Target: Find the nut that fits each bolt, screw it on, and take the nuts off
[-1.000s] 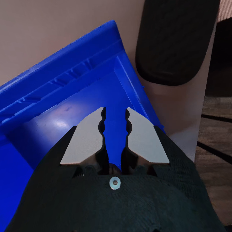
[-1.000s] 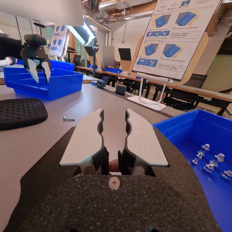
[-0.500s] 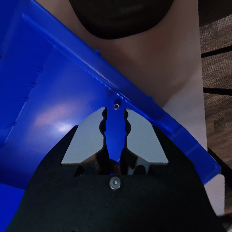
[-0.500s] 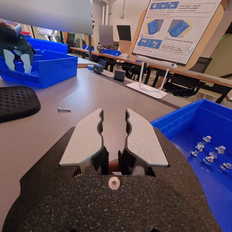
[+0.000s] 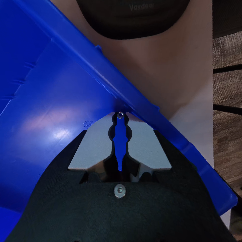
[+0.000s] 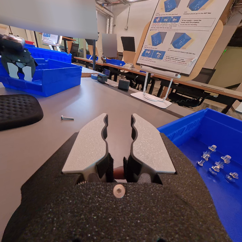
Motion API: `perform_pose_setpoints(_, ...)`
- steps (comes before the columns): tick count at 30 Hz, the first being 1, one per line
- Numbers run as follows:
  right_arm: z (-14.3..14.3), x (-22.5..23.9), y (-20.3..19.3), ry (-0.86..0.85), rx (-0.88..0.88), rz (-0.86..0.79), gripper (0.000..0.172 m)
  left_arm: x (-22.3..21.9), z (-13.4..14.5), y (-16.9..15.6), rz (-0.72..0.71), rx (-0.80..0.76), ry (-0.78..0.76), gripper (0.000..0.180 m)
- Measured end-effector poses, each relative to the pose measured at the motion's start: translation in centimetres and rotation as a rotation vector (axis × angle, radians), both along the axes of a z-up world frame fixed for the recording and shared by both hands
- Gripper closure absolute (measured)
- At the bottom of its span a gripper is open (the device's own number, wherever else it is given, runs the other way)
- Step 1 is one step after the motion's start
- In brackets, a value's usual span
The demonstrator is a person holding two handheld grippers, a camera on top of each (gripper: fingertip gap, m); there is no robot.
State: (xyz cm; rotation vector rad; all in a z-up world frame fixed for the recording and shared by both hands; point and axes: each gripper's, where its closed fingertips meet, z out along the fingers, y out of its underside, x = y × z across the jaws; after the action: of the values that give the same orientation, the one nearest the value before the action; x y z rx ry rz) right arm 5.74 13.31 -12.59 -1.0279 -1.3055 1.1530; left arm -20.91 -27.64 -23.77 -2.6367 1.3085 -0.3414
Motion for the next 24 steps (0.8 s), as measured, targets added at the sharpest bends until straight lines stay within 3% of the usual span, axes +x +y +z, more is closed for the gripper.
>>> perform_pose_setpoints(4, 0.1, 0.1, -0.2, 0.012, 0.013, 0.010, 0.138, -0.9, 1.5, 1.4, 0.152, 0.056, 0.038, 0.170)
perform_pose_setpoints(12, -0.3, -0.1, -0.5, -0.017, 0.020, 0.027, 0.138, -2.1, 9.2, 5.9, 0.586, 0.267, 0.214, 0.170)
perform_pose_setpoints(17, -1.4, -0.9, -0.6, -0.107, 0.014, 0.046, 0.139, 3.6, 13.3, 12.0, 0.816, 0.459, -0.036, 0.171)
perform_pose_setpoints(19, -2.0, -1.3, -0.5, -0.155, -0.001, 0.049, 0.139, 6.2, 13.3, 14.2, 0.836, 0.492, -0.084, 0.170)
perform_pose_setpoints(24, -3.1, -1.8, -1.0, -0.230, 0.007, 0.078, 0.138, 12.7, 10.3, 20.2, 0.797, 0.509, -0.146, 0.170)
